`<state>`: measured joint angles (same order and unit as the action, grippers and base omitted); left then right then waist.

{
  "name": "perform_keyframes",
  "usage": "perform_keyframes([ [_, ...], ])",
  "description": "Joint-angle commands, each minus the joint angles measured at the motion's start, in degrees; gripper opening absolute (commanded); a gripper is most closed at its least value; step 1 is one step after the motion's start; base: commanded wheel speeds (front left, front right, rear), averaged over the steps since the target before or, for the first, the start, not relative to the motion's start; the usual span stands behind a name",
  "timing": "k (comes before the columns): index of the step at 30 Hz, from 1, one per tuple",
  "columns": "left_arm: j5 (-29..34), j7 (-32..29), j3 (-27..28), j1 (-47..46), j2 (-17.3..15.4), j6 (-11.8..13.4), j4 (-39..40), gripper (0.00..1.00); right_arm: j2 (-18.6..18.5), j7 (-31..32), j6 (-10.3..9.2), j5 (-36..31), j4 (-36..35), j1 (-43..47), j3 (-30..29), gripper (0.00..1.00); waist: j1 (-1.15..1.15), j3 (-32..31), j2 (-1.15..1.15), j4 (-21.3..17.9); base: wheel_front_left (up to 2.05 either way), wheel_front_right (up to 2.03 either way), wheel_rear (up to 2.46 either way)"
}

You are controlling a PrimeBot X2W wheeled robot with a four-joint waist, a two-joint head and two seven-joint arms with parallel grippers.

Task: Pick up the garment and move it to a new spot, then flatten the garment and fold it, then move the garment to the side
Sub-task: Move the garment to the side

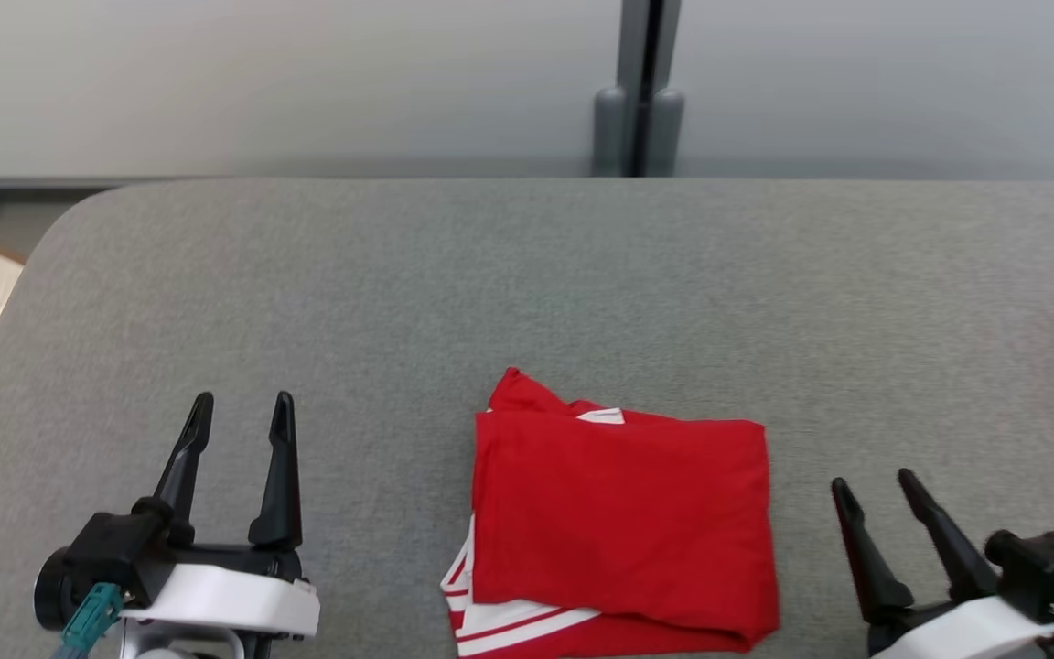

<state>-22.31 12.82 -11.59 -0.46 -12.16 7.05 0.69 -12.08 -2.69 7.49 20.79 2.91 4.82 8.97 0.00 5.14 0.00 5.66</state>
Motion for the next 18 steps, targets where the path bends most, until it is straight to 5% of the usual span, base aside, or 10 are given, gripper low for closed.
perform_keyframes([
  [1, 0.4, 0.5, 0.0, -1.6, 0.0, -0.4, -0.5, 1.00, 0.2, -1.0, -0.01, 1.1, 2.1, -1.7, 1.1, 1.00, 0.00, 2.8, 0.00, 2.8, 0.00, 0.00, 0.00],
  [9, 0.7, 1.9, -0.5, -5.5, 2.1, -1.8, -3.2, 1.00, 1.2, -1.9, -0.01, 7.4, 17.9, -6.3, 7.6, 1.00, 0.00, 5.1, 0.00, 6.5, 0.00, 0.00, 0.00],
  [10, 0.7, 2.0, -0.5, -5.8, 2.3, -1.9, -3.4, 1.00, 1.4, -1.3, -0.01, 8.5, 19.7, -6.5, 8.3, 0.76, 0.00, 5.3, 0.00, 6.6, 0.00, 0.00, 0.00],
  [12, 0.9, 2.2, -0.2, -6.1, 2.5, -2.0, -3.8, 1.00, 1.2, -1.4, -0.01, 10.0, 22.1, -7.1, 9.7, 0.00, 0.00, 5.3, 0.00, 6.8, 0.00, 0.00, 0.00],
  [18, 1.7, 2.3, 0.2, -6.3, 2.7, -2.4, -3.9, 1.00, -0.8, -3.5, -0.01, 11.5, 24.2, -9.2, 12.0, 0.00, 0.00, 5.7, 0.00, 6.0, 0.00, 0.00, 0.00],
])
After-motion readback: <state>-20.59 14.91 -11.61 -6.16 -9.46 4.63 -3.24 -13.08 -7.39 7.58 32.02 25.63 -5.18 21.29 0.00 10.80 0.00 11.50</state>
